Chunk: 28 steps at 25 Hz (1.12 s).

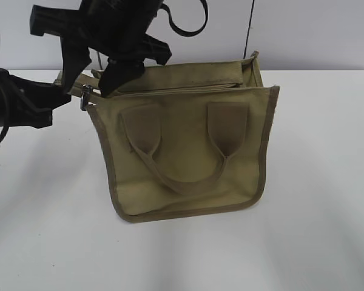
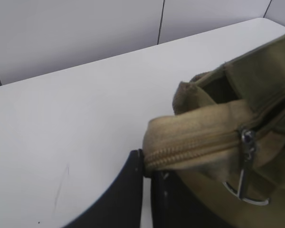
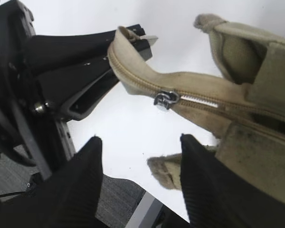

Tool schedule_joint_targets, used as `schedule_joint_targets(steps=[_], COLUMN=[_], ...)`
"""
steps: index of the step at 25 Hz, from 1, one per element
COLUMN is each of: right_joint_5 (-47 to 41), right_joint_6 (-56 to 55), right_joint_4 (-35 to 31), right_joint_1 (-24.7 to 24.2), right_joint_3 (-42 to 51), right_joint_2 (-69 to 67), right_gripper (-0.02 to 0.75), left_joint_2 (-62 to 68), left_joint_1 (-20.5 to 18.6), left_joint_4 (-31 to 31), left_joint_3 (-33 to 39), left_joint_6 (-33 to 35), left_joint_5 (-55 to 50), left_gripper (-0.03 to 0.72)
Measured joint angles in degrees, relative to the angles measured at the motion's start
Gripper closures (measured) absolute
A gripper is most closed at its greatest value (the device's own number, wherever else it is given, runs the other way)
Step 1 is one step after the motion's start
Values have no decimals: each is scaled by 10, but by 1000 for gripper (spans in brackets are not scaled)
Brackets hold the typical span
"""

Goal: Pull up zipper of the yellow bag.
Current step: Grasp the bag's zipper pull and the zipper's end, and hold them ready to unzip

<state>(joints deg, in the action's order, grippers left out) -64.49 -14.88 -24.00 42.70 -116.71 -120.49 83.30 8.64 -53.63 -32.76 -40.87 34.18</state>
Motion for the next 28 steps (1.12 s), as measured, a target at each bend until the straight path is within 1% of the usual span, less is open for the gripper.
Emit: schedule_joint_targets(steps=[8, 17, 22, 28], right_joint_5=[25, 26, 24, 35], right_joint_6=[7, -3, -13, -43], right_joint_4=[-7, -14, -15, 0], right_joint_1=[0, 0, 0, 0], right_joint_3=[0, -2, -3, -4], right_joint_2=[-32, -48, -61, -63], right_gripper=[359, 360, 393, 409], left_joint_2=[0, 0, 0, 0], left_joint_1=[0, 0, 0, 0], left_joint_4=[-3, -5, -5, -17], left_joint_3=[0, 0, 0, 0], left_joint_6=[-8, -9, -9, -20], left_joint_5=[13, 16, 20, 35], left_gripper=[686, 686, 686, 686])
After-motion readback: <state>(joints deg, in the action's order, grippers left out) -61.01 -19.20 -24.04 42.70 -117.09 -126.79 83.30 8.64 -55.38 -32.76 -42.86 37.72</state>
